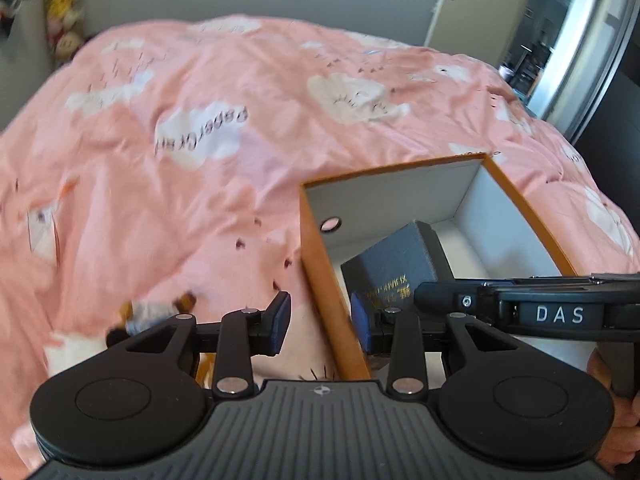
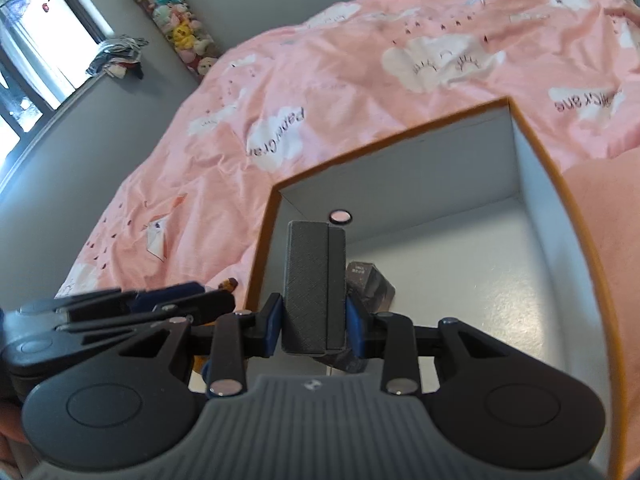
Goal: Organize objects
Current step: 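Lower the PHOTO CARD box into the orange box with the left gripper and release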
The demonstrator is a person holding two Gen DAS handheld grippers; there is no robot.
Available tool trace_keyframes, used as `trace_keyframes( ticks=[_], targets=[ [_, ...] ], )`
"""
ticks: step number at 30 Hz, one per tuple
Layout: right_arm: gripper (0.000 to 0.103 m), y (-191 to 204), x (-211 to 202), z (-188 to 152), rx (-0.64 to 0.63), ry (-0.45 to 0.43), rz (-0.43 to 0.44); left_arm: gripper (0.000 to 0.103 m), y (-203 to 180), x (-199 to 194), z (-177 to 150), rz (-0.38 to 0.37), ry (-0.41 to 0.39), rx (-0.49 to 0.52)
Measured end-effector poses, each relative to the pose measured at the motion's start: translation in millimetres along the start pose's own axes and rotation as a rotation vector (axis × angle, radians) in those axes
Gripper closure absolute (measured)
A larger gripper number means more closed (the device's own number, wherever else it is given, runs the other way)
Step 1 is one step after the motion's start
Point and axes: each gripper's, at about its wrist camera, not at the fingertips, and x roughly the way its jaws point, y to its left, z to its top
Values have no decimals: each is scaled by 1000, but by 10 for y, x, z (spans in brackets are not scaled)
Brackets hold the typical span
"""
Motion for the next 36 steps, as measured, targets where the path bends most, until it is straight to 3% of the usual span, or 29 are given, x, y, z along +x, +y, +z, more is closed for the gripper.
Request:
trace_keyframes(
  ticks=[4, 8, 11, 19, 26, 36],
  targets=[
    [67, -38, -43, -2, 13, -2, -27, 62, 66, 41, -71, -13, 13, -37],
    [67, -107, -120, -25, -1, -29, -127, 62, 65, 41, -91, -32, 13, -51],
    [67, -222, -132, -10, 40, -26, -112, 62, 48, 40, -110, -37, 10, -47],
    [67, -200, -204, -70, -6, -38, -215, 62, 0, 10, -118, -30, -8, -31],
    [67, 35, -181, -18, -45, -52, -114, 62, 0, -15, -106, -44, -24, -32],
    [68, 179, 79, 22, -52, -11, -79, 62, 58, 5, -108, -27, -17, -43]
  ],
)
